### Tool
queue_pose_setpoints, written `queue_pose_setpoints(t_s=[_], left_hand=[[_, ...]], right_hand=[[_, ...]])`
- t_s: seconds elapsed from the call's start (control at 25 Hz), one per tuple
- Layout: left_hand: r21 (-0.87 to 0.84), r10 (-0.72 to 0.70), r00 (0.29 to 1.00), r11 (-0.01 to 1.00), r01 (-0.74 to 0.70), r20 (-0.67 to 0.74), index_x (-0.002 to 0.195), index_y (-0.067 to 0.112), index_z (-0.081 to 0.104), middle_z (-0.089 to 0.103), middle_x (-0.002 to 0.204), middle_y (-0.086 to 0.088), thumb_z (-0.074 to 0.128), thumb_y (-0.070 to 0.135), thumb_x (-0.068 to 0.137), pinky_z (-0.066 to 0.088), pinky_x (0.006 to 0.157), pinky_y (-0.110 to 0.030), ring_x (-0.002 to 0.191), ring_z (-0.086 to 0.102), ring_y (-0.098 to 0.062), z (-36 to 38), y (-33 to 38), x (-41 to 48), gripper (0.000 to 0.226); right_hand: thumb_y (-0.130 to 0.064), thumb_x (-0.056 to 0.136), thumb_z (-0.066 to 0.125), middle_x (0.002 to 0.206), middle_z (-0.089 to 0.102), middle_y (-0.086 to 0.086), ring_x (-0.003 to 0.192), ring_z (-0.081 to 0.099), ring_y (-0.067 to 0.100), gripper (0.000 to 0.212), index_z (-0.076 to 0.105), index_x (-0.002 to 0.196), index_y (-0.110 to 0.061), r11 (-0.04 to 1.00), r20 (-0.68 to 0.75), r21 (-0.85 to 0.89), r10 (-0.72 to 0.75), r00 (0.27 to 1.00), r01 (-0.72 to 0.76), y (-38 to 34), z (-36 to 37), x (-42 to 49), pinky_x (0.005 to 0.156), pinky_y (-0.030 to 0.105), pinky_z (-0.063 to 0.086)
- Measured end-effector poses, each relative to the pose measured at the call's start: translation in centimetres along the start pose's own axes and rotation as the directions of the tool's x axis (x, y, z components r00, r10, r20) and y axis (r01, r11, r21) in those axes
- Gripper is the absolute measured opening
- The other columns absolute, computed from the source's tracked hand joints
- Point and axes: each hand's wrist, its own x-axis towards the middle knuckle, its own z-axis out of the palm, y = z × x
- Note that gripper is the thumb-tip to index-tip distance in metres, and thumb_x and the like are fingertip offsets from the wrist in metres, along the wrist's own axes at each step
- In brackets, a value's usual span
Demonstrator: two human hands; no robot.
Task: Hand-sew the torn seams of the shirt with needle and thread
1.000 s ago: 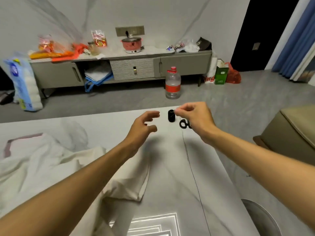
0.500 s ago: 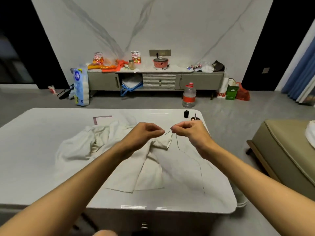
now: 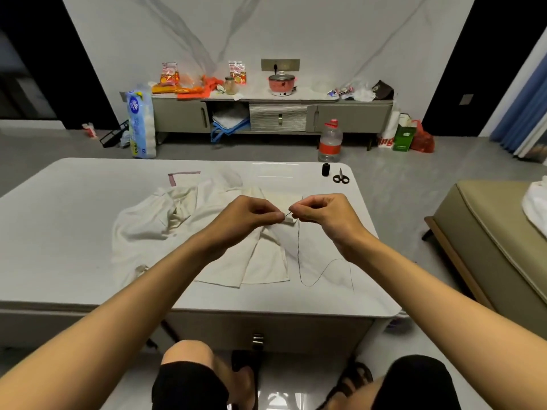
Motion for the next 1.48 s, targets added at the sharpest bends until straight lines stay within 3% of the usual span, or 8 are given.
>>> queue_pose_setpoints(t_s=[0.2, 0.44, 0.52, 0.8, 1.0, 1.16, 1.32, 1.48], left_hand=[[0.027, -0.042, 0.999, 0.999, 0.042, -0.002, 0.089, 0.009, 0.078, 0.077, 0.091, -0.007, 0.073, 0.017, 0.089, 0.052, 0.095, -0.036, 0.095, 0.071, -0.019, -0.5, -2.3, 2.8, 0.009], [0.398, 0.052, 0.997, 0.917, -0.026, -0.053, 0.088, 0.013, 0.078, 0.075, 0.084, 0.001, 0.076, 0.020, 0.087, 0.048, 0.072, -0.016, 0.079, 0.065, -0.001, -1.3, -2.9, 4.7, 0.007], [0.529, 0.110, 0.992, 0.846, -0.065, -0.055, 0.090, 0.016, 0.079, 0.075, 0.085, 0.001, 0.075, 0.025, 0.088, 0.051, 0.077, -0.025, 0.082, 0.066, -0.008, -1.7, -2.7, 4.8, 0.009], [0.741, 0.219, 0.976, 0.657, -0.138, -0.013, 0.099, 0.020, 0.078, 0.077, 0.098, 0.000, 0.072, 0.034, 0.090, 0.045, 0.080, -0.028, 0.094, 0.068, -0.018, -1.9, -1.7, 3.2, 0.018], [0.736, 0.224, 0.975, 0.660, -0.153, 0.002, 0.098, 0.020, 0.079, 0.077, 0.096, 0.001, 0.073, 0.031, 0.089, 0.046, 0.080, -0.028, 0.092, 0.068, -0.016, -1.7, -2.0, 2.8, 0.015], [0.575, 0.171, 0.983, 0.812, -0.105, -0.061, 0.091, 0.023, 0.077, 0.073, 0.089, 0.008, 0.073, 0.029, 0.089, 0.049, 0.078, -0.030, 0.087, 0.067, -0.013, -1.6, -3.5, 3.5, 0.007], [0.392, 0.012, 0.958, 0.914, 0.107, -0.288, 0.099, 0.023, 0.073, 0.072, 0.101, 0.010, 0.069, 0.029, 0.091, 0.049, 0.079, -0.030, 0.093, 0.066, -0.011, -2.0, -9.6, 4.6, 0.011], [0.391, -0.296, 0.907, 0.829, 0.400, -0.300, 0.119, 0.017, 0.065, 0.064, 0.124, -0.003, 0.069, 0.032, 0.090, 0.047, 0.092, -0.036, 0.110, 0.060, -0.022, -0.9, -18.6, 5.6, 0.033]], right_hand=[[-0.011, 0.085, 0.073, 0.078, 0.075, 0.002, 0.074, 0.069, 0.005, 0.008, 0.077, 0.086, -0.004, 0.999, 0.016, 0.053, -0.001, 1.000, 0.001, 2.2, 0.5, 2.4, 0.070, 0.013, 0.051], [-0.029, 0.096, 0.059, 0.105, 0.075, 0.003, 0.101, 0.069, 0.009, 0.026, 0.071, 0.109, -0.009, 0.996, 0.181, 0.064, 0.046, 0.982, -0.059, 3.7, -0.2, 5.3, 0.089, 0.017, 0.052], [-0.028, 0.101, 0.049, 0.107, 0.074, 0.012, 0.104, 0.069, 0.018, 0.033, 0.067, 0.113, -0.004, 0.989, 0.276, 0.106, 0.072, 0.958, -0.105, 3.0, -0.1, 6.0, 0.095, 0.022, 0.052], [-0.011, 0.095, 0.061, 0.071, 0.070, 0.009, 0.063, 0.066, 0.017, 0.020, 0.071, 0.097, 0.006, 0.957, 0.466, -0.215, 0.277, 0.840, -0.197, 0.6, 1.4, 5.4, 0.065, 0.026, 0.057], [-0.012, 0.096, 0.059, 0.062, 0.061, 0.000, 0.046, 0.037, 0.006, 0.018, 0.072, 0.093, 0.000, 0.912, 0.483, -0.361, 0.360, 0.798, -0.194, 0.8, 0.7, 5.2, 0.046, 0.018, 0.032], [-0.016, 0.096, 0.061, 0.063, 0.064, 0.000, 0.047, 0.040, 0.006, 0.019, 0.074, 0.091, -0.003, 0.895, 0.400, -0.433, 0.299, 0.867, -0.109, 2.8, 0.3, 5.5, 0.046, 0.016, 0.033], [-0.015, 0.092, 0.064, 0.070, 0.072, 0.000, 0.048, 0.047, -0.001, 0.015, 0.075, 0.082, -0.011, 0.807, 0.205, -0.588, 0.216, 0.955, -0.055, 7.1, -1.9, 7.7, 0.043, 0.008, 0.034], [-0.014, 0.091, 0.064, 0.076, 0.075, -0.001, 0.067, 0.056, 0.010, 0.018, 0.075, 0.077, -0.015, 0.773, 0.100, -0.619, 0.252, 0.963, -0.138, 12.6, -3.7, 11.7, 0.059, 0.018, 0.045]])
